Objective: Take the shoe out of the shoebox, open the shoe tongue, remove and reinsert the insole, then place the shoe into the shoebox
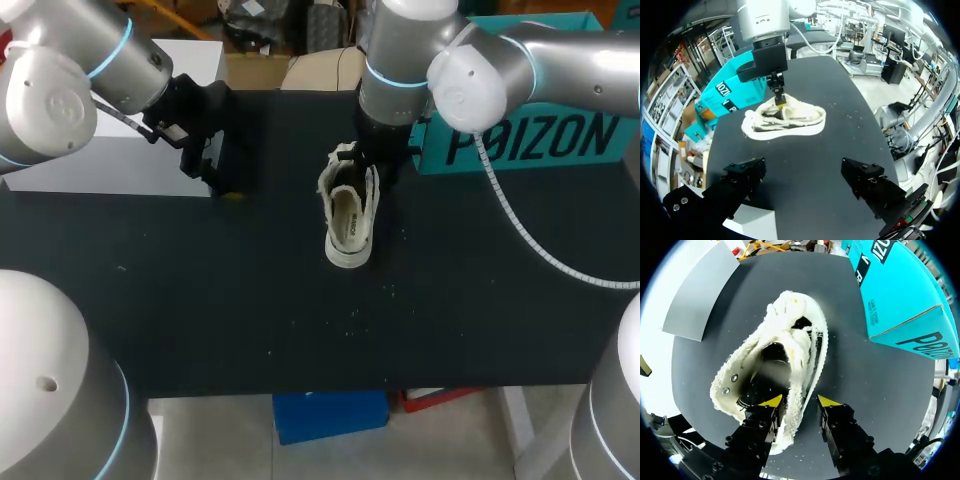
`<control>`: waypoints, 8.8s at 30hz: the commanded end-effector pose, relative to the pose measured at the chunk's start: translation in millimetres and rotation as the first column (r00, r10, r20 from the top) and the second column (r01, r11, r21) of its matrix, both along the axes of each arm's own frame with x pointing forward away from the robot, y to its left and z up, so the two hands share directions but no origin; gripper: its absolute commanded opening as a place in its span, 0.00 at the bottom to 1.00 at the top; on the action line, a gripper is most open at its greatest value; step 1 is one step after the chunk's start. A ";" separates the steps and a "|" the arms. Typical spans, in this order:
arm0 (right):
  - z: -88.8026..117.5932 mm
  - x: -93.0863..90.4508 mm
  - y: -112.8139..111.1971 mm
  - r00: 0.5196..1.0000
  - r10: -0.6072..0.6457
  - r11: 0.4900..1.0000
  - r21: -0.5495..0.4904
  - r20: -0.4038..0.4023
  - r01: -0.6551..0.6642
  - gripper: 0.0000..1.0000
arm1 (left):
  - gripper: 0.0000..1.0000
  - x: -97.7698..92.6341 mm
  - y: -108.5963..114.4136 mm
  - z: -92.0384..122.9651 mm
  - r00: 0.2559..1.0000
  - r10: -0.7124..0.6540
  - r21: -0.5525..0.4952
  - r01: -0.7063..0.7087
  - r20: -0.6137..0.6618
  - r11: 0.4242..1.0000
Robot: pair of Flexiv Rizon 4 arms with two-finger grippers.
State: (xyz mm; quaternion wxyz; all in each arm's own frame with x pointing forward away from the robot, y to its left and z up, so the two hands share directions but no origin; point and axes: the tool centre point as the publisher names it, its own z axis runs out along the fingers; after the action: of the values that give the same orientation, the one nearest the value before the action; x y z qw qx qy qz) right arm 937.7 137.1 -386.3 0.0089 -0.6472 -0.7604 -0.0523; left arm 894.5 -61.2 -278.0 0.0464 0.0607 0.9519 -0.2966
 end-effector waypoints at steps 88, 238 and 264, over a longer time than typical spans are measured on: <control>219.9 145.0 -168.5 0.181 0.959 0.173 -0.054 -0.217 -0.983 0.00 | 1.00 -1.1 -0.4 -1.0 1.000 0.003 0.001 -0.003 0.005 1.000; 45.0 358.3 -285.3 -0.011 0.983 0.051 0.327 -0.185 -0.944 0.00 | 1.00 -1.1 -0.4 -1.0 1.000 0.003 0.001 -0.003 0.005 1.000; 67.3 351.3 -293.5 0.002 0.969 0.085 0.326 -0.247 -0.942 0.48 | 1.00 -1.1 -0.4 -1.0 1.000 0.003 0.001 -0.003 0.005 1.000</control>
State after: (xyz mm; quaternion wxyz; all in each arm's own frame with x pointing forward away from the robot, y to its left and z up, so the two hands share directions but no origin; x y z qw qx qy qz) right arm 1288.9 -156.8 -332.0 -0.0951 0.0662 -0.9916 0.0572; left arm 894.5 -61.2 -278.0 0.0465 0.0606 0.9519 -0.2966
